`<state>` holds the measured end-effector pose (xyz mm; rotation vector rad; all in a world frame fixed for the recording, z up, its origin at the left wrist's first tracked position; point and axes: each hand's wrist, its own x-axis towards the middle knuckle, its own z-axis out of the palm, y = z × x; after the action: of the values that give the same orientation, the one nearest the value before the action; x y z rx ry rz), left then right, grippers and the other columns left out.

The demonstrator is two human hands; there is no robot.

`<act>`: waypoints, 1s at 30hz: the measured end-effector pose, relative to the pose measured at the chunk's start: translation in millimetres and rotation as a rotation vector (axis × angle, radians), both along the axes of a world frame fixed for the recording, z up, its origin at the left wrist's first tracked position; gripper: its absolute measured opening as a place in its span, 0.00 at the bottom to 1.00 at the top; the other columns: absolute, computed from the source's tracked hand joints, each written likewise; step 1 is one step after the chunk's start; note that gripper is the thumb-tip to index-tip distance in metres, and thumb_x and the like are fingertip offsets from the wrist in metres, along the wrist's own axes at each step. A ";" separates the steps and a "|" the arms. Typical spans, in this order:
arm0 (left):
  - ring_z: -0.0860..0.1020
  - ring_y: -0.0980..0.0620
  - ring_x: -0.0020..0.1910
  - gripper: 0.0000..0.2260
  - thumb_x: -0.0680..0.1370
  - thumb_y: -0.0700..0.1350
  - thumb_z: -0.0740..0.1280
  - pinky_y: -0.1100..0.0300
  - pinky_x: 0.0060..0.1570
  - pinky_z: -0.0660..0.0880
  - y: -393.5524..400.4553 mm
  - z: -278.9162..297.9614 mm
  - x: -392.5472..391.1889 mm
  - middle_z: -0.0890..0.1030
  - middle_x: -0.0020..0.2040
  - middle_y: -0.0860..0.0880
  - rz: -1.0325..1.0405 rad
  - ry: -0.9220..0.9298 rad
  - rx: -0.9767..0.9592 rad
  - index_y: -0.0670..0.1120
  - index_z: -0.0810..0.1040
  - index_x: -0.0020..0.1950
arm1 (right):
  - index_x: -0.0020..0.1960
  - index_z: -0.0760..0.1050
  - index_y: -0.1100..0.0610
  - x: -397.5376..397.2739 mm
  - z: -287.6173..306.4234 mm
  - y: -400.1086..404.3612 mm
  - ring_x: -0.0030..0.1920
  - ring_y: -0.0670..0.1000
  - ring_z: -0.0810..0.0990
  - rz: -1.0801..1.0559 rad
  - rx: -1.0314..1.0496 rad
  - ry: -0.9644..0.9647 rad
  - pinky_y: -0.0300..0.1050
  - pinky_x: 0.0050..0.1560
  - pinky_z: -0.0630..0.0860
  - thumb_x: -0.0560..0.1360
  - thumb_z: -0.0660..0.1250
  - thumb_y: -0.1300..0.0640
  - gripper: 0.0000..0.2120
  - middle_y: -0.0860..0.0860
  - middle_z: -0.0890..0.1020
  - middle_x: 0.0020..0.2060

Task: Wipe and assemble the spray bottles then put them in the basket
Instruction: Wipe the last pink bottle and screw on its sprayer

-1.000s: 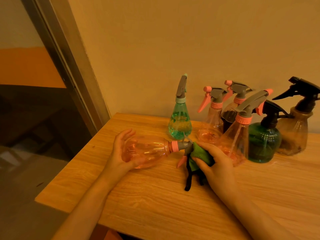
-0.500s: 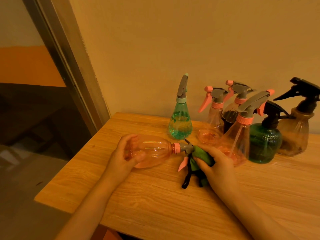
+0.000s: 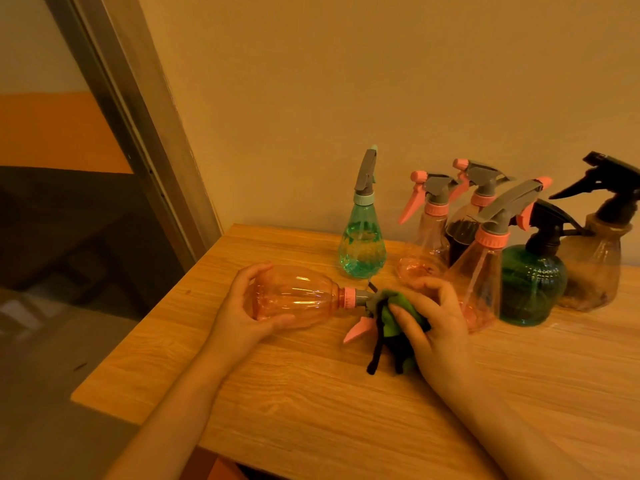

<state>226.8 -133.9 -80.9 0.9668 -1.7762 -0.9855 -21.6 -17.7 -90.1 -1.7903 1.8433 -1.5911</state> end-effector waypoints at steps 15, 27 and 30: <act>0.74 0.64 0.58 0.39 0.56 0.53 0.79 0.70 0.48 0.75 0.2 0.4 2.7 0.71 0.64 0.58 -0.078 0.017 0.020 0.56 0.70 0.66 | 0.62 0.77 0.49 6.6 -2.8 -16.1 0.61 0.42 0.73 0.195 0.212 0.209 0.34 0.61 0.69 0.75 0.68 0.52 0.16 0.44 0.75 0.63; 0.73 0.65 0.59 0.36 0.56 0.56 0.78 0.66 0.48 0.76 -1.7 -0.9 2.7 0.72 0.63 0.61 -0.073 0.014 0.025 0.64 0.71 0.63 | 0.54 0.82 0.51 14.9 19.5 -18.0 0.55 0.42 0.77 0.121 0.104 0.081 0.38 0.57 0.73 0.69 0.75 0.57 0.13 0.40 0.78 0.53; 0.73 0.65 0.59 0.37 0.56 0.57 0.77 0.62 0.52 0.76 -2.0 -1.6 3.2 0.72 0.61 0.66 -0.071 0.002 0.021 0.63 0.71 0.63 | 0.58 0.80 0.52 21.9 25.3 -25.0 0.49 0.41 0.77 0.140 0.256 0.135 0.39 0.48 0.76 0.69 0.75 0.54 0.17 0.43 0.79 0.55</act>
<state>230.0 -135.9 -82.5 0.9213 -1.8124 -1.0514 0.3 -42.7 -64.8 -1.9007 1.8322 -1.1541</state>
